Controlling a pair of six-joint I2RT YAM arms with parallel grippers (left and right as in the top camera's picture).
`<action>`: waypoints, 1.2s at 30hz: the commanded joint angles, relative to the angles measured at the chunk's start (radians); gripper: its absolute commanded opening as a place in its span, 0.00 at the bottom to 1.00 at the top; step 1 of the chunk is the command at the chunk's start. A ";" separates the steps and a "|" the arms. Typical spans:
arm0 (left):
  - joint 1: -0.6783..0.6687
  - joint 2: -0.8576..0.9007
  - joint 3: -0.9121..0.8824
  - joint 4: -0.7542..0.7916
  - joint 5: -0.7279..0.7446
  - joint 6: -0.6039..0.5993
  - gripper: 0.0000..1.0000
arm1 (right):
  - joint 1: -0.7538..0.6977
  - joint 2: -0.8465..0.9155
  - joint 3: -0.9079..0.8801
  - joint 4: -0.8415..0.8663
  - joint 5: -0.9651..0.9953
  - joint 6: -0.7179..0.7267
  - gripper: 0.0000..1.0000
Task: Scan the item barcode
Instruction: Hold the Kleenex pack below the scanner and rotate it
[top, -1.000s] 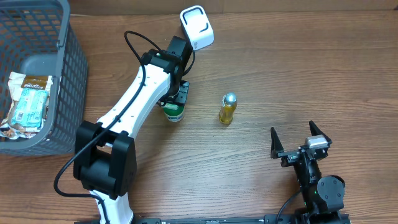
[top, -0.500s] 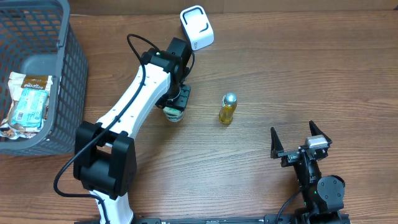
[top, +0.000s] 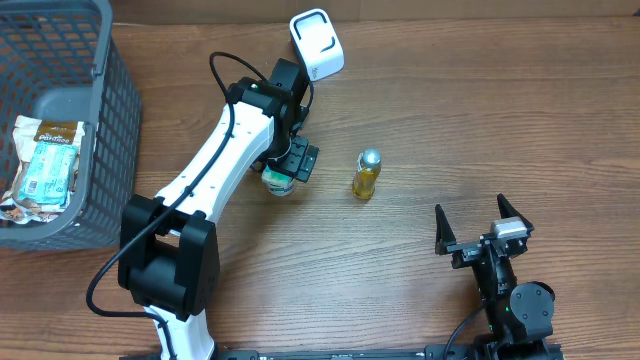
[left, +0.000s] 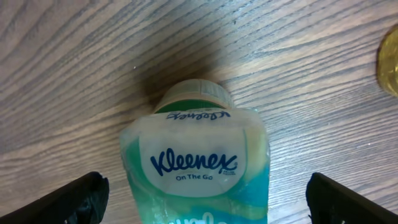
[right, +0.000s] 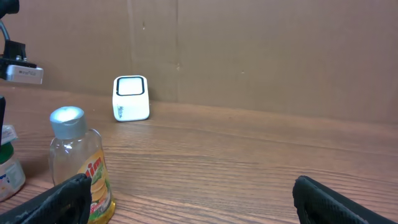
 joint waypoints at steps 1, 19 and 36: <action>0.000 0.009 0.004 0.012 -0.006 0.100 0.99 | -0.003 -0.007 -0.011 0.002 0.010 -0.004 1.00; 0.001 0.018 -0.144 0.171 -0.029 0.222 0.83 | -0.003 -0.007 -0.011 0.002 0.010 -0.004 1.00; 0.000 0.018 -0.094 0.125 -0.027 -0.271 0.56 | -0.003 -0.007 -0.011 0.002 0.010 -0.004 1.00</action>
